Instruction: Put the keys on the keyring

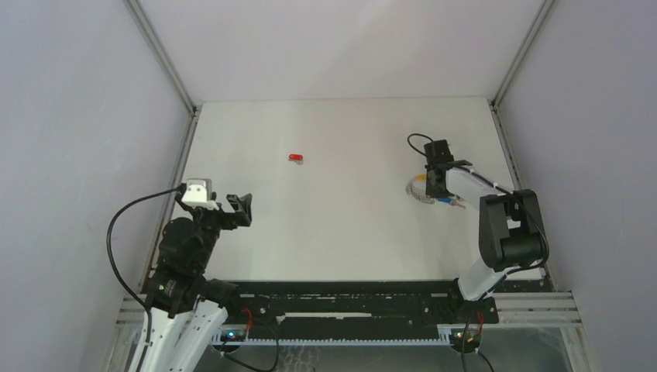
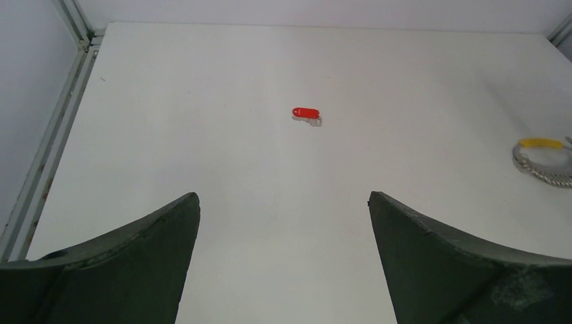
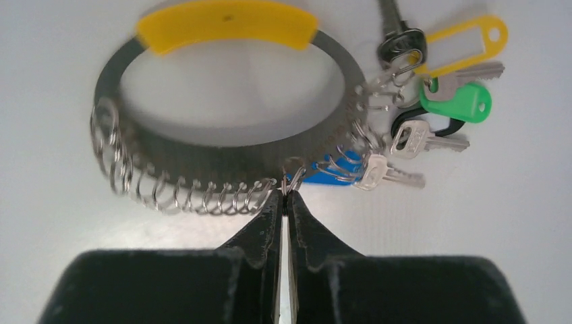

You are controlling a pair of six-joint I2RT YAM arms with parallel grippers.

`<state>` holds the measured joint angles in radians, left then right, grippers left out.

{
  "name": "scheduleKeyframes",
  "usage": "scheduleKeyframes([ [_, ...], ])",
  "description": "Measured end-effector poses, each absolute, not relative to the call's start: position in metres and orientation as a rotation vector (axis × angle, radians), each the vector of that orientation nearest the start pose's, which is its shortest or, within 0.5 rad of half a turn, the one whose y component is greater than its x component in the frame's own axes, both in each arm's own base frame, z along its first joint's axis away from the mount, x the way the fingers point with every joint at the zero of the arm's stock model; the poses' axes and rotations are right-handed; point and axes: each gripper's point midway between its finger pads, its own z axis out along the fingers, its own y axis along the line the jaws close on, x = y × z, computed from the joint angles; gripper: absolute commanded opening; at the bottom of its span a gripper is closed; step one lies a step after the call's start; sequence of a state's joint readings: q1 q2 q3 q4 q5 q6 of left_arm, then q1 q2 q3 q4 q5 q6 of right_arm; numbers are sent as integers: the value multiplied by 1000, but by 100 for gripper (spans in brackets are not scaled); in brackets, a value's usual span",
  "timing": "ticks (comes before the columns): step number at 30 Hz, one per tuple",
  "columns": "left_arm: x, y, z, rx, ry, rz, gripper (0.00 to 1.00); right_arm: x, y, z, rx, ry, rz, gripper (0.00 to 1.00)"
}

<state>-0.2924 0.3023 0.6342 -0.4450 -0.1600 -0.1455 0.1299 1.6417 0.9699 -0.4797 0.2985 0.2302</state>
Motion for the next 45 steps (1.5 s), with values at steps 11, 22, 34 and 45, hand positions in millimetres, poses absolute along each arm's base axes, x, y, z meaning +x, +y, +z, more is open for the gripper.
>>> scheduleKeyframes([
  [11,225,-84,227,152,1847,-364,100,316,111,62,-183,2576,-111,0],
  [22,203,-151,214,260,1925,-652,100,265,233,84,-685,2443,128,0],
  [34,215,-218,147,415,1946,-658,100,249,251,116,-770,2353,282,0],
  [45,245,-267,116,624,1820,-658,94,239,258,113,-825,2370,351,0],
])
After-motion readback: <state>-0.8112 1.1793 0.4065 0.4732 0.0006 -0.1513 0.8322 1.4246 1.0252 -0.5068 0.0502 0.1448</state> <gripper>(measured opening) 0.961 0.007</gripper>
